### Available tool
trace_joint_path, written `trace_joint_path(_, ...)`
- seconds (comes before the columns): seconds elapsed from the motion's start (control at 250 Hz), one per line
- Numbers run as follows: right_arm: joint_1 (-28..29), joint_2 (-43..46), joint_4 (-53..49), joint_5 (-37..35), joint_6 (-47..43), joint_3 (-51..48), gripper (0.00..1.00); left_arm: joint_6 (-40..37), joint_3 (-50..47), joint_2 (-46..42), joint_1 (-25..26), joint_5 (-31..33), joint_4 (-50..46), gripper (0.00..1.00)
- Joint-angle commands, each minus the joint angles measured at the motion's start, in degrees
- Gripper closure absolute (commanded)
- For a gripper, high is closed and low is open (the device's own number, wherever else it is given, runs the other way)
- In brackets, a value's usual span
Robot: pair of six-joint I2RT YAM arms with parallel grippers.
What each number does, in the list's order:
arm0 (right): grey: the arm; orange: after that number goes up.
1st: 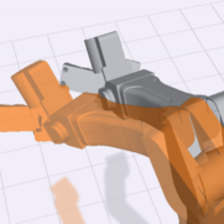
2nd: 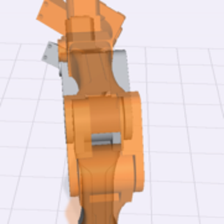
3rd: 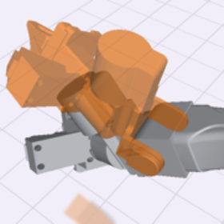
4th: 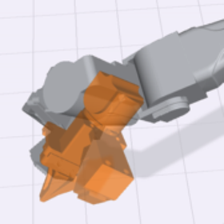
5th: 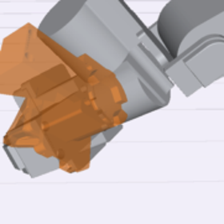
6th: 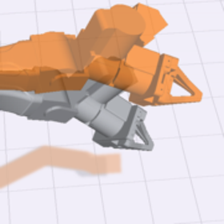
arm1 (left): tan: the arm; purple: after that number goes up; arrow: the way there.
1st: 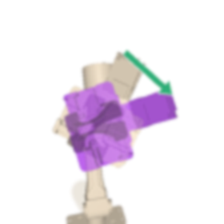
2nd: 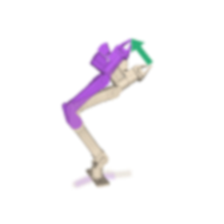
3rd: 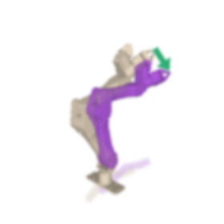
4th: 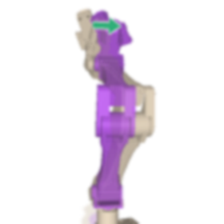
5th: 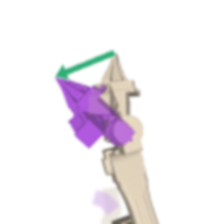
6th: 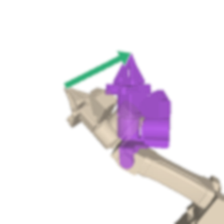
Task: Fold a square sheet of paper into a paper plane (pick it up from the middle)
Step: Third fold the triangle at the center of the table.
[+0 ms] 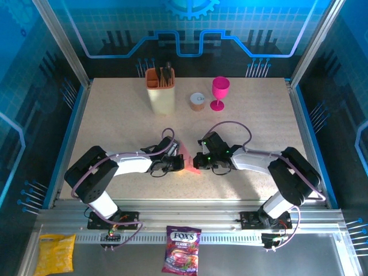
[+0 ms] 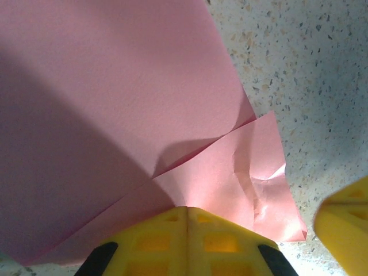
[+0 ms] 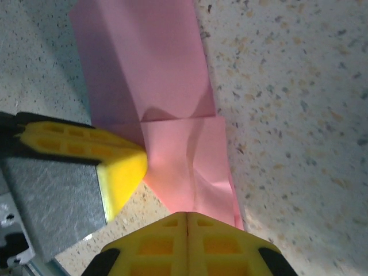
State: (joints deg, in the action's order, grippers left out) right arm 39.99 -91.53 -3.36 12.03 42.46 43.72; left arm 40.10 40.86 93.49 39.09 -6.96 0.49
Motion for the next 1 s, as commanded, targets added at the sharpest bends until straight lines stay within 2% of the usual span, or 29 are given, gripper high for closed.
trace_joint_path(0.0,0.36,-3.22,1.34,0.71,-1.39,2.36,1.00,-0.68,1.15,-1.65,-0.50,-1.78,-1.57,1.00)
trace_joint_path(0.076,0.09,-5.54,1.66,0.52,-1.67,2.71,1.00,0.92,0.71,-4.16,-1.06,-2.11,-1.14,1.00)
trace_joint_path(0.264,-0.26,-8.71,2.67,0.95,-1.59,1.53,1.00,12.15,-3.83,-12.24,-4.52,-2.57,0.09,0.57)
trace_joint_path(0.312,-0.26,-8.59,3.23,1.00,-1.25,0.81,1.00,15.37,-4.74,-13.51,-5.28,-2.16,-1.58,0.49)
trace_joint_path(0.519,-0.23,-8.56,4.45,0.70,-0.43,-1.27,1.00,22.58,-6.37,-13.47,-6.13,-2.63,-3.44,0.47)
trace_joint_path(0.995,-0.26,-9.57,5.33,1.22,-0.45,-1.16,1.00,24.95,-5.13,-9.97,-6.18,3.03,-6.42,0.46)
